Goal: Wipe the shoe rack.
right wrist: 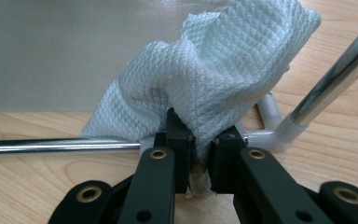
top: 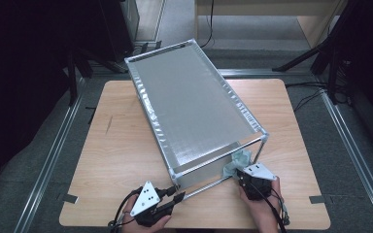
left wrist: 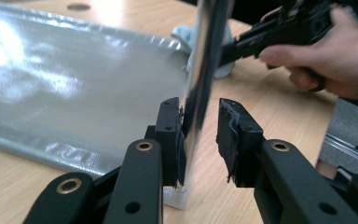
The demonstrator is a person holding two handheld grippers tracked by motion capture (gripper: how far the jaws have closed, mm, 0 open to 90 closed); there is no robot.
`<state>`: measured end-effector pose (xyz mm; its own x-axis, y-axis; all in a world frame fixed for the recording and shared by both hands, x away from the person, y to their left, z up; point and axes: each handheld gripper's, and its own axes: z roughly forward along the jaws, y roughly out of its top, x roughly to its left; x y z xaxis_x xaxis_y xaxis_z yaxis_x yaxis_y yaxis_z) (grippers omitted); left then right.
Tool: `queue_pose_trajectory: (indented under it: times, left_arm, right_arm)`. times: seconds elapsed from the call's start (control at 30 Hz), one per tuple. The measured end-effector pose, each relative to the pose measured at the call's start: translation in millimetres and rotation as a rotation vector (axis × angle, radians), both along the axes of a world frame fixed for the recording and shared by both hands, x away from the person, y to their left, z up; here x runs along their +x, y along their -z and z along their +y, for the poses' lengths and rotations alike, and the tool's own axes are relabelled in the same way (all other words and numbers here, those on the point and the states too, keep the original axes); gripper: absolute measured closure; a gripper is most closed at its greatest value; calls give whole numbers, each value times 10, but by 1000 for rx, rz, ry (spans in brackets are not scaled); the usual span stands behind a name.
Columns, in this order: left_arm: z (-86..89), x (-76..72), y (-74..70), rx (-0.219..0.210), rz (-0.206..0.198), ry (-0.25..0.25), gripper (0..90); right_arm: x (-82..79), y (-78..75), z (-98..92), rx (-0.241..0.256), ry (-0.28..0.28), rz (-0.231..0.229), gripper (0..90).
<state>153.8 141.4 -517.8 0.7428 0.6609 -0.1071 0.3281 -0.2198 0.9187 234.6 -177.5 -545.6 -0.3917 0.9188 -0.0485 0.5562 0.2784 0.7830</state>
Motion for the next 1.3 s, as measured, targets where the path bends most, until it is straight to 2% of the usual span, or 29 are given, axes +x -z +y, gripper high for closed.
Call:
queue_pose_trajectory:
  times: [0.07, 0.13, 0.17, 0.2, 0.23, 0.33, 0.37, 0.4, 0.47, 0.5, 0.6, 0.63, 0.67, 0.7, 0.73, 0.77, 0.8, 0.83, 0.9, 0.93, 1.03, 1.1, 1.17, 1.2, 1.23, 1.3]
  left_arm:
    - [0, -7, -14, -5, 1, -2, 696]
    - [3, -3, -23, -1, -2, -4, 744]
    - [10, 3, -25, 0, -2, 0, 744]
    - [15, 13, -29, 8, -2, 14, 806]
    - [15, 13, -29, 8, -2, 14, 810]
    - [1, 9, -29, 20, -7, 16, 813]
    - [-5, 10, -28, 21, -9, 15, 813]
    - [-9, 9, -28, 22, -11, 15, 814]
    - [-13, 8, -28, 21, -11, 15, 815]
    - [-19, 8, -28, 22, -12, 16, 815]
    - [-24, 11, -30, 27, -13, 20, 816]
    - [-28, 14, -31, 30, -15, 22, 817]
    - [-31, 14, -30, 29, -15, 22, 817]
    - [-35, 19, -29, 27, -13, 25, 817]
    - [-35, 19, -29, 27, -13, 25, 817]
    - [-37, 20, -27, 26, -14, 25, 817]
    - [-37, 20, -27, 26, -14, 25, 817]
    - [-40, 21, -26, 24, -14, 26, 817]
    - [-44, 22, -25, 23, -14, 26, 817]
    - [-48, 22, -26, 26, -14, 26, 817]
    - [-59, 29, -26, 25, -15, 32, 817]
    - [-56, 31, -26, 25, -15, 34, 817]
    - [-56, 31, -26, 25, -14, 34, 817]
    - [-57, 30, -27, 24, -14, 33, 817]
    - [-57, 30, -27, 24, -13, 32, 816]
    - [-58, 33, -25, 23, -13, 34, 816]
  right_arm:
    - [2, -1, 1, 0, 4, -1, 803]
    - [-6, -12, 18, 1, 7, -12, 745]
    - [-6, -12, 18, 1, 7, -12, 745]
    - [-51, -93, 47, 45, -12, -84, 627]
    - [-64, -128, 61, 45, -13, -106, 599]
    - [-56, -182, 96, 31, 0, -127, 557]
    - [-1, -139, 99, 30, 7, -75, 533]
    - [20, -95, 94, 41, 12, -47, 532]
    - [38, -50, 87, 49, 8, -29, 536]
    - [57, 16, 110, 39, -14, 8, 541]
    - [55, 20, 144, 30, -23, 3, 562]
    - [49, 10, 181, 29, -44, 0, 637]
    - [49, 10, 181, 29, -44, 0, 637]
    - [48, 32, 204, 27, -66, 25, 722]
    - [48, 32, 204, 27, -66, 25, 722]
    - [37, 60, 228, 14, -75, 20, 778]
    - [37, 60, 228, 14, -75, 20, 778]
    - [22, 55, 255, 28, -92, 32, 813]
    - [8, 55, 283, 41, -103, 41, 824]
    - [-11, 57, 320, 51, -122, 48, 832]
    - [-108, 55, 532, 98, -239, 87, 847]
    - [-167, 36, 634, 94, -285, 96, 841]
    - [-212, -6, 682, 89, -294, 83, 770]
    - [-212, -6, 682, 89, -294, 83, 770]
    - [-237, -103, 645, 161, -279, 11, 568]
    - [-238, -195, 582, 241, -256, -82, 479]
